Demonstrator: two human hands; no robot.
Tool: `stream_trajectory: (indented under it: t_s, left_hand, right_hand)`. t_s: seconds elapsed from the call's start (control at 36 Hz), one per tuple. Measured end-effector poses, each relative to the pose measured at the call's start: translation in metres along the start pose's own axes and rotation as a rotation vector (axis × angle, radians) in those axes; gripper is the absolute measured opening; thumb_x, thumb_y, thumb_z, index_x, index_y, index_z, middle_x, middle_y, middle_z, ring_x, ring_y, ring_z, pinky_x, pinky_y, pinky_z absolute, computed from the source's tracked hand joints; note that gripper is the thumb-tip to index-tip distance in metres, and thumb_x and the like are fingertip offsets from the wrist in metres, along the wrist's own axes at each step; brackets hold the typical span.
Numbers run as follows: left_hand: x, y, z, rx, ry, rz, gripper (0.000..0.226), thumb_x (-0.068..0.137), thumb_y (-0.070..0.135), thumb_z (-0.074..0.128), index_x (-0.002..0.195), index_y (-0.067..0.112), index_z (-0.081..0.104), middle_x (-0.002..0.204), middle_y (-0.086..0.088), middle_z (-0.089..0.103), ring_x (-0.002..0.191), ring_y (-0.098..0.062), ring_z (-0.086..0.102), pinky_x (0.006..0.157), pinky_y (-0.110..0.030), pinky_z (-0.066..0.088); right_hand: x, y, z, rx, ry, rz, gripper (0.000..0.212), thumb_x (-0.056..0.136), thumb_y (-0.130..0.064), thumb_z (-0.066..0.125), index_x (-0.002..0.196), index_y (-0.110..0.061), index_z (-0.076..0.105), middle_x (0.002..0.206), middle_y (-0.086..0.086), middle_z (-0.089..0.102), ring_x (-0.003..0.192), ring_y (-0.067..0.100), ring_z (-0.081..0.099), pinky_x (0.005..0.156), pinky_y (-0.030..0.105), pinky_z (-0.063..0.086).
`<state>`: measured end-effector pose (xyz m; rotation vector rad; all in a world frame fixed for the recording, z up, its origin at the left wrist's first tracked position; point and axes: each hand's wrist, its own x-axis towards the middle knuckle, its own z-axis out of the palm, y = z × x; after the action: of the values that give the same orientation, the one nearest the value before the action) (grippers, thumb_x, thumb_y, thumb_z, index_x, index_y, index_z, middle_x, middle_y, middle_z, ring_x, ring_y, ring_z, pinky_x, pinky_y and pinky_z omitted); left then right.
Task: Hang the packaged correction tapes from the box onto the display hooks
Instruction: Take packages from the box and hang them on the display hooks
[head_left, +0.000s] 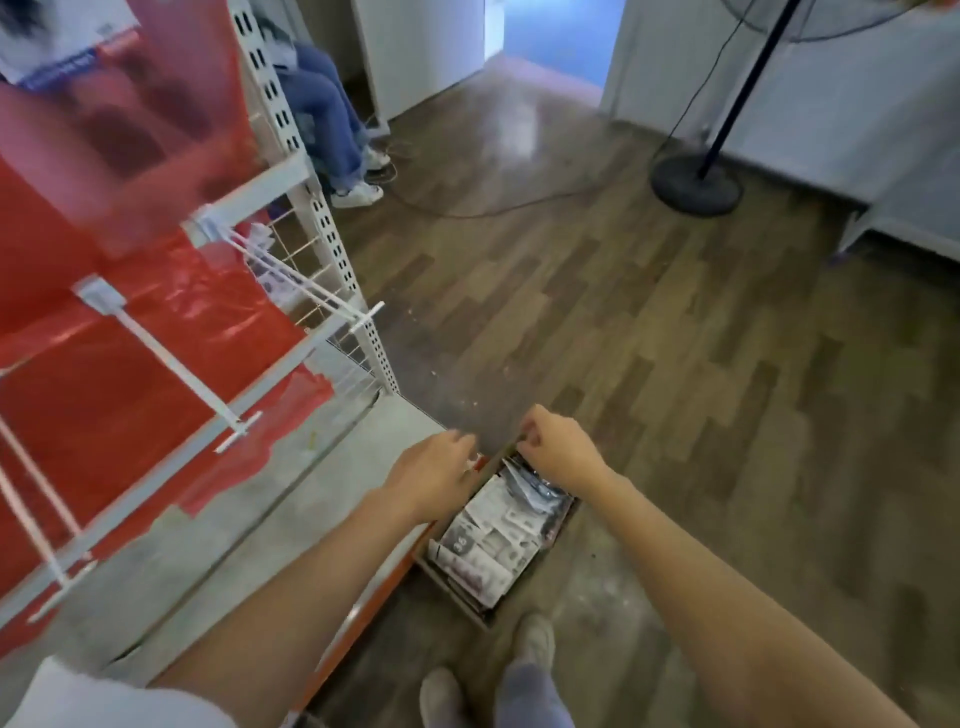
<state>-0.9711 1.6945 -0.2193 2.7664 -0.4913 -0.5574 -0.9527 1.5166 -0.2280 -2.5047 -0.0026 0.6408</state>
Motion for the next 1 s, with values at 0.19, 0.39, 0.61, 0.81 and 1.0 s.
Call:
stream_trajectory:
  t_s: [0.19, 0.39, 0.61, 0.81, 1.0]
  left_hand:
    - [0.027, -0.015, 0.117, -0.048, -0.148, -0.113, 0.021, 0.095, 0.026, 0.046, 0.111, 0.015, 0.053, 0.116, -0.006, 0.054, 0.105, -0.027, 0.056, 0.079, -0.034, 0.044]
    - [0.06, -0.05, 0.213, -0.109, -0.192, -0.249, 0.023, 0.096, 0.023, 0.045, 0.115, 0.015, 0.056, 0.118, -0.007, 0.055, 0.107, -0.026, 0.056, 0.084, -0.032, 0.044]
    - [0.118, -0.088, 0.334, -0.22, -0.244, -0.381, 0.022, 0.096, 0.027, 0.048, 0.099, 0.008, 0.059, 0.103, -0.009, 0.063, 0.094, -0.026, 0.06, 0.079, -0.036, 0.049]
    - [0.183, -0.097, 0.438, -0.366, -0.253, -0.441, 0.035, 0.096, 0.028, 0.051, 0.118, 0.002, 0.058, 0.117, -0.014, 0.062, 0.11, -0.028, 0.057, 0.089, -0.033, 0.044]
    - [0.231, -0.096, 0.486, -0.426, -0.23, -0.599, 0.065, 0.095, 0.045, 0.049, 0.139, -0.002, 0.038, 0.142, -0.02, 0.041, 0.131, -0.036, 0.039, 0.105, -0.04, 0.034]
  right_hand:
    - [0.023, 0.088, 0.095, 0.095, -0.135, 0.154, 0.033, 0.095, -0.017, 0.048, 0.127, -0.008, 0.046, 0.124, 0.013, 0.056, 0.11, 0.031, 0.055, 0.085, 0.031, 0.043]
    - [0.054, 0.16, 0.183, 0.163, -0.205, 0.284, 0.031, 0.097, -0.02, 0.049, 0.126, -0.009, 0.049, 0.119, 0.012, 0.06, 0.109, 0.028, 0.057, 0.086, 0.03, 0.043]
    - [0.118, 0.224, 0.276, 0.233, -0.167, 0.362, 0.027, 0.096, -0.018, 0.05, 0.122, -0.01, 0.051, 0.117, 0.011, 0.06, 0.104, 0.028, 0.059, 0.088, 0.036, 0.049]
    - [0.153, 0.267, 0.346, 0.291, 0.001, 0.448, 0.024, 0.096, -0.014, 0.048, 0.12, -0.008, 0.051, 0.12, 0.01, 0.056, 0.103, 0.027, 0.057, 0.089, 0.04, 0.049]
    - [0.16, 0.299, 0.376, 0.319, 0.059, 0.45, 0.035, 0.097, -0.014, 0.048, 0.131, -0.007, 0.044, 0.134, 0.01, 0.043, 0.116, 0.025, 0.051, 0.094, 0.033, 0.043]
